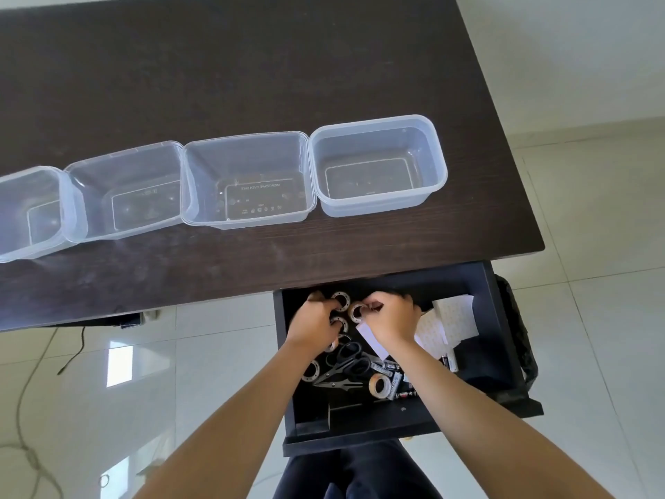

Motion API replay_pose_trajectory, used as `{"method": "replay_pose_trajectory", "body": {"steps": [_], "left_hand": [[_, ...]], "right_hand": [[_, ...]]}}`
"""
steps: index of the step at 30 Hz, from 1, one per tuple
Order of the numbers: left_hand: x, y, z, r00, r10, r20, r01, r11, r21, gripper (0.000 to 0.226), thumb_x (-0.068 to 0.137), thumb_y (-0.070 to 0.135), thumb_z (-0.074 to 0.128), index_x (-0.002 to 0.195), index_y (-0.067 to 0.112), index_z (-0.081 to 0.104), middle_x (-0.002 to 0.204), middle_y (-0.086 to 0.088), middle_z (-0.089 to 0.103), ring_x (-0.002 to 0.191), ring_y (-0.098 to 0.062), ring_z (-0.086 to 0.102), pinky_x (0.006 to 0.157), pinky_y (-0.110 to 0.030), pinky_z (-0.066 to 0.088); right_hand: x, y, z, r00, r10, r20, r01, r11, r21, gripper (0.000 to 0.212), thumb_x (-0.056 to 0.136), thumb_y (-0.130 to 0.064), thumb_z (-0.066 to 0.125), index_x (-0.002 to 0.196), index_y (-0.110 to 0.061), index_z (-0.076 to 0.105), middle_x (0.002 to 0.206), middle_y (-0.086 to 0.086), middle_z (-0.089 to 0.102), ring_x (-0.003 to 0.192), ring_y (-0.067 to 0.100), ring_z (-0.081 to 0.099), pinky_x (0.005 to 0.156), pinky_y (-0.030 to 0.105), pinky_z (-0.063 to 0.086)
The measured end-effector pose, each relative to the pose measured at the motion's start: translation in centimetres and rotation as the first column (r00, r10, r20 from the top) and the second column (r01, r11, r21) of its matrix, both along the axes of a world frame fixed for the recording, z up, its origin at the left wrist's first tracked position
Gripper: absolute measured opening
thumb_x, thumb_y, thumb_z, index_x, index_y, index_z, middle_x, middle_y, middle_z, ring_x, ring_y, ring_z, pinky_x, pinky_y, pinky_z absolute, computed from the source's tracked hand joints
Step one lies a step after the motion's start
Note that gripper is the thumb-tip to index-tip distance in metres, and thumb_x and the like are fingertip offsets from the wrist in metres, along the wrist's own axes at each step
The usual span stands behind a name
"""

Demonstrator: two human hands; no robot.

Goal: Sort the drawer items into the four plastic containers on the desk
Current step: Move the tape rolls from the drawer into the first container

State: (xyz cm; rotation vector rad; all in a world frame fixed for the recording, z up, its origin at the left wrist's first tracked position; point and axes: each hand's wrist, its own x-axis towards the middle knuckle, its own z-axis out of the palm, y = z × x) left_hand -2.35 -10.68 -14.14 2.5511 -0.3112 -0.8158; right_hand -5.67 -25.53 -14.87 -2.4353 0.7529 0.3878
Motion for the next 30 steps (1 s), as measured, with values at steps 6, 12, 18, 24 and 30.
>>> {"method": "replay_pose_trajectory", "body": {"steps": [6, 12, 18, 24, 30], "left_hand": [[0.7, -0.6, 0.0, 1.0, 0.014, -0.028, -0.013, 1.0, 0.008, 0.036, 0.081, 0.006, 0.056, 0.115, 0.014, 0.064, 0.112, -0.012, 0.063, 0.091, -0.031, 0.064, 0.071, -0.034, 0.056], [0.6, -0.3, 1.0, 1.0, -0.008, -0.006, 0.008, 1.0, -0.015, 0.029, 0.081, 0.009, 0.054, 0.107, 0.015, 0.065, 0.105, -0.008, 0.065, 0.091, -0.03, 0.064, 0.064, -0.029, 0.049], [-0.9, 2.0, 4.1, 0.989, 0.133, 0.073, -0.119, 0.979, -0.167, 0.026, 0.084, 0.017, 0.06, 0.109, 0.02, 0.067, 0.106, -0.002, 0.06, 0.087, -0.022, 0.063, 0.075, -0.03, 0.052], [-1.5, 6.7, 8.1, 0.965, 0.23, 0.124, -0.172, 0.918, -0.358, 0.021, 0.08, 0.01, 0.068, 0.1, 0.017, 0.071, 0.086, 0.006, 0.06, 0.069, 0.0, 0.056, 0.067, -0.011, 0.045], [0.9, 16.2, 12.2, 0.918, 0.354, 0.181, -0.243, 0.859, -0.45, 0.022, 0.075, 0.007, 0.076, 0.095, 0.016, 0.074, 0.079, 0.01, 0.06, 0.066, -0.004, 0.061, 0.065, -0.004, 0.044]], "right_hand": [[-0.6, -0.3, -0.7, 0.953, -0.197, 0.23, 0.139, 0.959, 0.246, 0.012, 0.073, -0.023, 0.077, 0.083, -0.03, 0.074, 0.083, -0.013, 0.072, 0.087, 0.021, 0.065, 0.079, 0.046, 0.051], [-1.6, -0.5, 0.9, 0.909, -0.209, 0.361, 0.115, 0.957, 0.265, 0.017, 0.073, -0.008, 0.077, 0.083, -0.022, 0.075, 0.084, -0.016, 0.068, 0.084, 0.02, 0.066, 0.075, 0.037, 0.054], [-4.0, 0.2, 4.2, 0.876, -0.079, 0.477, -0.003, 0.985, 0.17, 0.016, 0.072, -0.008, 0.08, 0.084, -0.018, 0.075, 0.086, -0.014, 0.067, 0.083, -0.002, 0.061, 0.083, 0.028, 0.049], [-3.5, 3.8, 7.7, 0.809, 0.01, 0.588, -0.075, 0.993, 0.087, 0.023, 0.071, -0.01, 0.082, 0.09, -0.021, 0.076, 0.085, -0.009, 0.071, 0.079, 0.006, 0.063, 0.081, 0.011, 0.044], [0.4, 12.4, 12.0, 0.733, 0.066, 0.677, -0.147, 0.987, 0.063, 0.017, 0.079, -0.032, 0.066, 0.093, -0.028, 0.075, 0.084, -0.013, 0.068, 0.078, 0.01, 0.06, 0.069, 0.037, 0.051]]}}
